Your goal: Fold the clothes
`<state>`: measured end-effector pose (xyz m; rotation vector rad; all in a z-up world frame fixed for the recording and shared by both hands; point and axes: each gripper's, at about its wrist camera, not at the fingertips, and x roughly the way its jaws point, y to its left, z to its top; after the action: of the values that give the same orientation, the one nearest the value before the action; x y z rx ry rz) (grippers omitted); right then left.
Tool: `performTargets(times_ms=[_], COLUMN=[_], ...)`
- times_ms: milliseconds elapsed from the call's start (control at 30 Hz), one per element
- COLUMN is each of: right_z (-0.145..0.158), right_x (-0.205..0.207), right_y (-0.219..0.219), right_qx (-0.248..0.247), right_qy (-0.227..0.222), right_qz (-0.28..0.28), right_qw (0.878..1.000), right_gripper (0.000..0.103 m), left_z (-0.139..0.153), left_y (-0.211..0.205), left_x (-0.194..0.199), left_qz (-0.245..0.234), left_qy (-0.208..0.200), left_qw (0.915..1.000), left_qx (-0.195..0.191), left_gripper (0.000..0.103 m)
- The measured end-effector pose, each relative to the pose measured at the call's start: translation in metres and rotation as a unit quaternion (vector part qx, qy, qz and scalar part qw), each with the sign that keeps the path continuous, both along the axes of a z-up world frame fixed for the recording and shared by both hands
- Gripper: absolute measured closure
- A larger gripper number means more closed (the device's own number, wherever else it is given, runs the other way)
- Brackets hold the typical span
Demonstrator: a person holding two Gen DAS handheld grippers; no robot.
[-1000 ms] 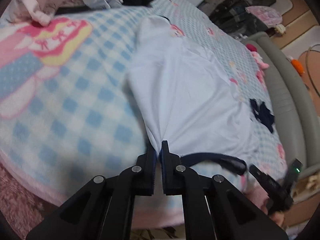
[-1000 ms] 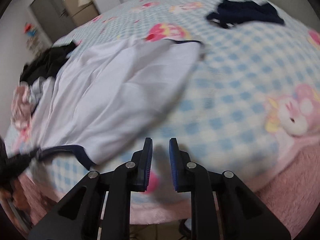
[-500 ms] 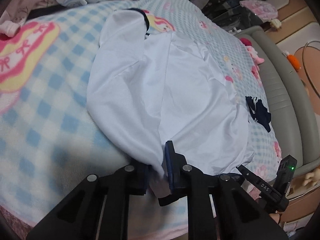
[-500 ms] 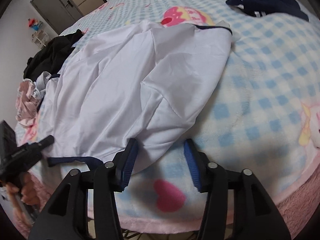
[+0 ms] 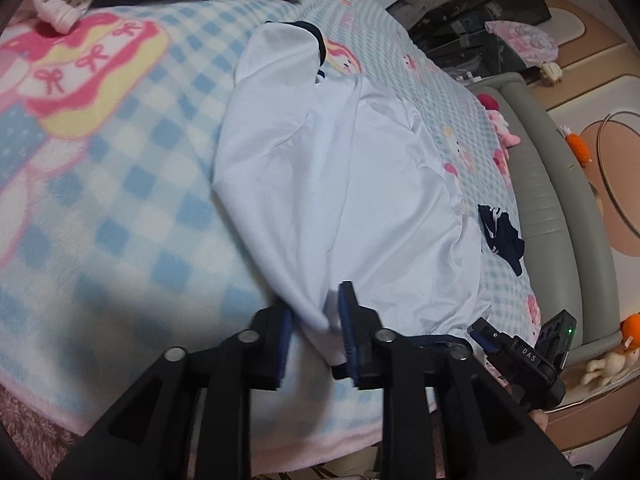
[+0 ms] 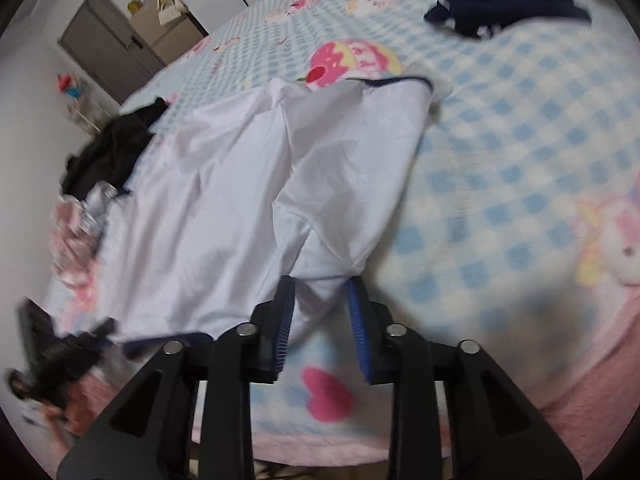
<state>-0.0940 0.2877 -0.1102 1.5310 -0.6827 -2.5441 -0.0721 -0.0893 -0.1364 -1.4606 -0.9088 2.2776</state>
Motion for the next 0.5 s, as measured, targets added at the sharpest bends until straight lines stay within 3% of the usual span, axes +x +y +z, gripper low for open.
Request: performTargets(times_ms=[100,167,267,400,500], right_z=[-0.011,-0.017,-0.016,-0.001,0.019], right_x=[-0.005,-0.002,0.004,0.017,0.020], right_y=[-0.006,-0.015,-0.021,-0.018,-0.014], right_qx=[-0.017,0.003,0.064,0.108,0.045], right_qy=[-0.020,-0.023,-0.024,-0.019,0.029], right_qz=[0.016,0.035,0.044,0.024,0.033], right_qw=[1.000,0.999,0.997,0.994,0.998], right_gripper=[0.069,0.069,0.074,0.073,0.072], left_z=[-0.002,0.002,0.008,0.005,0.001], left_y=[0.013,0.020,0.021,0.012,0.011], left_x=[-0.005,-0.005,0.002,0.013,0.016], left_qz=[-0.008,-0.008,-0.006,-0.019,-0.017], left_qy=[0.001,0.007,0.014,0.016,0.020], left_qw=[0.9998,0.9983,0.9968,0.9981,0.9992], left_qx=[-0.020,-0.057,-0.078,-0.056,-0.030], left_gripper=[0.071,0.078,0.078,0.077,0.076])
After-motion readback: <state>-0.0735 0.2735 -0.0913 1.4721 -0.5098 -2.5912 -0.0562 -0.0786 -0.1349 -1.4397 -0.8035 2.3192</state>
